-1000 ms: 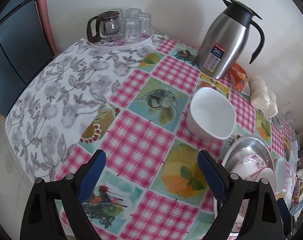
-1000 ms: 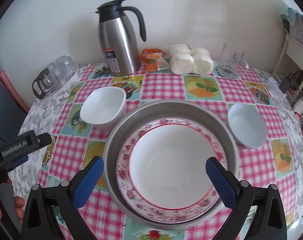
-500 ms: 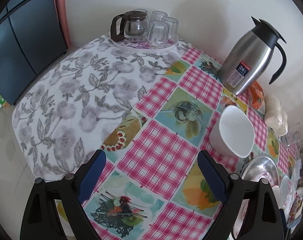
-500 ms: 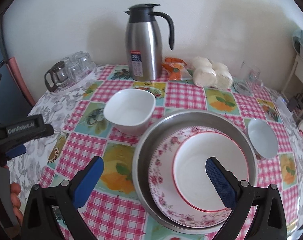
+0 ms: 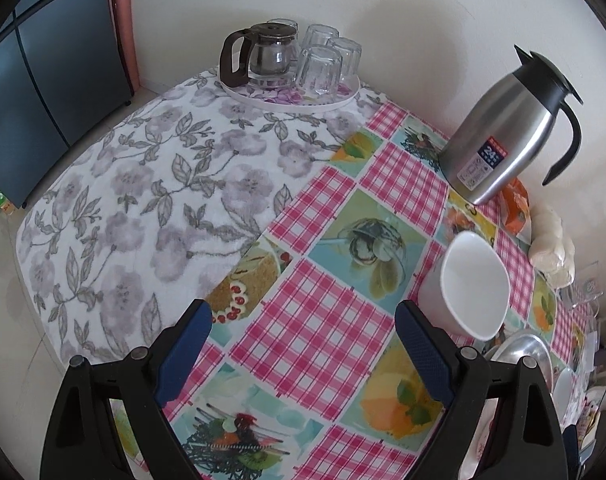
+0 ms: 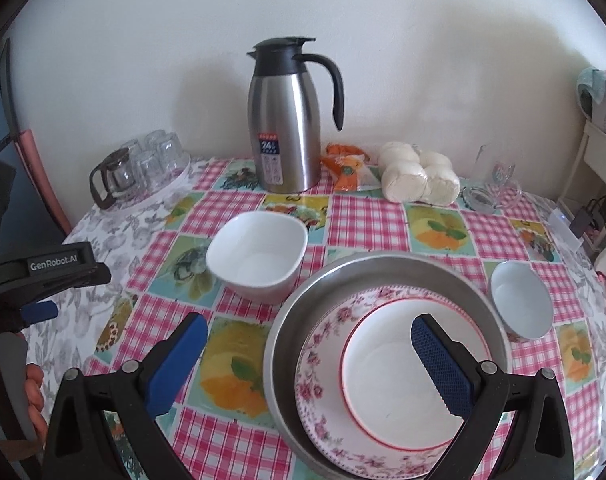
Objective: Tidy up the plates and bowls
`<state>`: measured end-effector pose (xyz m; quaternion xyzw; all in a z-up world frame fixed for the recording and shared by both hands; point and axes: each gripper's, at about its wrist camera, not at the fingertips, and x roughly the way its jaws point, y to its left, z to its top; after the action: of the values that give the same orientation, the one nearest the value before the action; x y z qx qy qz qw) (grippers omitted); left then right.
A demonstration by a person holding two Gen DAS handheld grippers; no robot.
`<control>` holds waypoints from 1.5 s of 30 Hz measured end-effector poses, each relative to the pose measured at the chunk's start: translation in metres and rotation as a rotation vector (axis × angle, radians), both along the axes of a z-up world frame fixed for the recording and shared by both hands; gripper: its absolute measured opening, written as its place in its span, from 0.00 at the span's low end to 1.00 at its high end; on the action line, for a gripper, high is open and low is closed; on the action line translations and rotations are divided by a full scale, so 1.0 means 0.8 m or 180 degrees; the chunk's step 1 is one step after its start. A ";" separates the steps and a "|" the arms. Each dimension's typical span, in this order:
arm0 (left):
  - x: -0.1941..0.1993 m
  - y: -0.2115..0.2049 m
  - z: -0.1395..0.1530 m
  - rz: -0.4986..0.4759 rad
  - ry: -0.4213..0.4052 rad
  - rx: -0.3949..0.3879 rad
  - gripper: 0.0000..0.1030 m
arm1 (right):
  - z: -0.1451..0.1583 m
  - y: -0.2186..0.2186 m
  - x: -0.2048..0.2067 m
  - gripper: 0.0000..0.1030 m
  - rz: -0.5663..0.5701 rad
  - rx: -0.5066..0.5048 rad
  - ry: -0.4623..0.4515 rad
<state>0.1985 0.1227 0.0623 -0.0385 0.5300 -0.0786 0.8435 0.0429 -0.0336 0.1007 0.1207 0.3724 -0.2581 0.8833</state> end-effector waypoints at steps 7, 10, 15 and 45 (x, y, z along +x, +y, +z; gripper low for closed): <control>0.020 -0.002 -0.002 0.0037 -0.0008 -0.0130 0.90 | 0.011 -0.017 0.001 1.00 -0.0078 -0.0020 -0.0100; 0.028 -0.004 -0.006 0.0045 -0.0001 -0.0164 0.90 | 0.012 -0.022 0.008 1.00 -0.0089 -0.0046 -0.0049; 0.041 -0.007 -0.022 0.0054 0.0082 -0.0205 0.90 | 0.009 -0.038 0.024 1.00 -0.0166 0.0045 0.0106; 0.059 -0.084 -0.050 -0.0477 -0.0080 -0.0499 0.90 | -0.015 -0.078 0.139 0.99 -0.0063 -0.0044 0.0692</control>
<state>0.2460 0.0553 0.0221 -0.0636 0.5131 -0.1831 0.8362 0.1545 -0.0963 0.0889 0.0897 0.4630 -0.2810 0.8359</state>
